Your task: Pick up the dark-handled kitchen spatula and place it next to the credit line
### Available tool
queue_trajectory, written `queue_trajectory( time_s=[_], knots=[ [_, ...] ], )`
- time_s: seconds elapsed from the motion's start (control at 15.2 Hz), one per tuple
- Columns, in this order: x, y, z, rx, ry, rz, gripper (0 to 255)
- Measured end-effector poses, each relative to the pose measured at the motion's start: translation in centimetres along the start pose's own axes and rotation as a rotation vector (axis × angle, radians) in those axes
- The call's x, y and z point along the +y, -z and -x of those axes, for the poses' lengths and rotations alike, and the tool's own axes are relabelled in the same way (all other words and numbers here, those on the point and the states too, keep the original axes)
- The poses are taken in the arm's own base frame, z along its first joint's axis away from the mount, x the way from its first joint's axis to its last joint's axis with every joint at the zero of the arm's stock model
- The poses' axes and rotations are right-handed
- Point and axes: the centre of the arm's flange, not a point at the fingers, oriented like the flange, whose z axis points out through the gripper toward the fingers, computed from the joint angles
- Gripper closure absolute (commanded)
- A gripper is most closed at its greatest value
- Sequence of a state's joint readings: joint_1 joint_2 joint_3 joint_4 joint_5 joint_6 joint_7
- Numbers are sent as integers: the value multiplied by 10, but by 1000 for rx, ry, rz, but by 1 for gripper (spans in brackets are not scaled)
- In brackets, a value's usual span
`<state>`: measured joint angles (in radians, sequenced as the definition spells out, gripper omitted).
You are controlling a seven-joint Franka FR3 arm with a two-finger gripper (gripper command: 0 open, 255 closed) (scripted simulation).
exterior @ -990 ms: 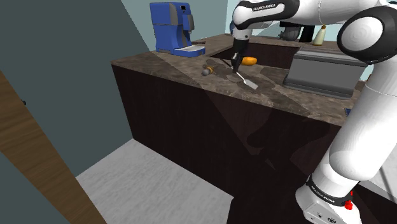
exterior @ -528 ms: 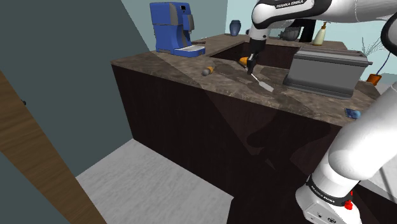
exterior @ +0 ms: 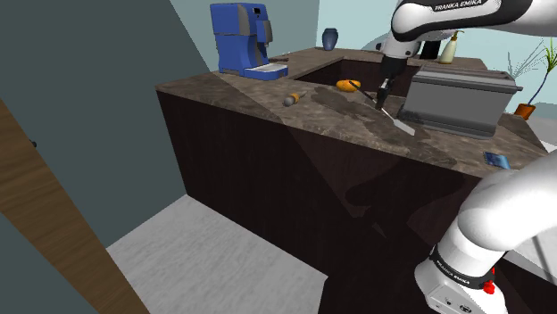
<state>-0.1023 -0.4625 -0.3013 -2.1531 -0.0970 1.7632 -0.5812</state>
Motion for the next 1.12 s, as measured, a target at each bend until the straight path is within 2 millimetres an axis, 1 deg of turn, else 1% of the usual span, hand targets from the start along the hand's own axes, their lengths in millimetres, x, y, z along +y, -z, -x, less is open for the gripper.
queue_trajectory(
  time_s=[0.13,0.2,0.4,0.53,0.73,0.86,1.12],
  knots=[
    [1,0,24,0,0,0,255],
    [2,0,40,0,0,-1,255],
    [3,5,77,0,0,0,255],
    [5,9,107,0,0,0,255],
    [6,10,141,0,0,0,255],
    [7,4,147,0,0,0,255],
    [6,-16,149,-1,1,0,255]
  ],
)
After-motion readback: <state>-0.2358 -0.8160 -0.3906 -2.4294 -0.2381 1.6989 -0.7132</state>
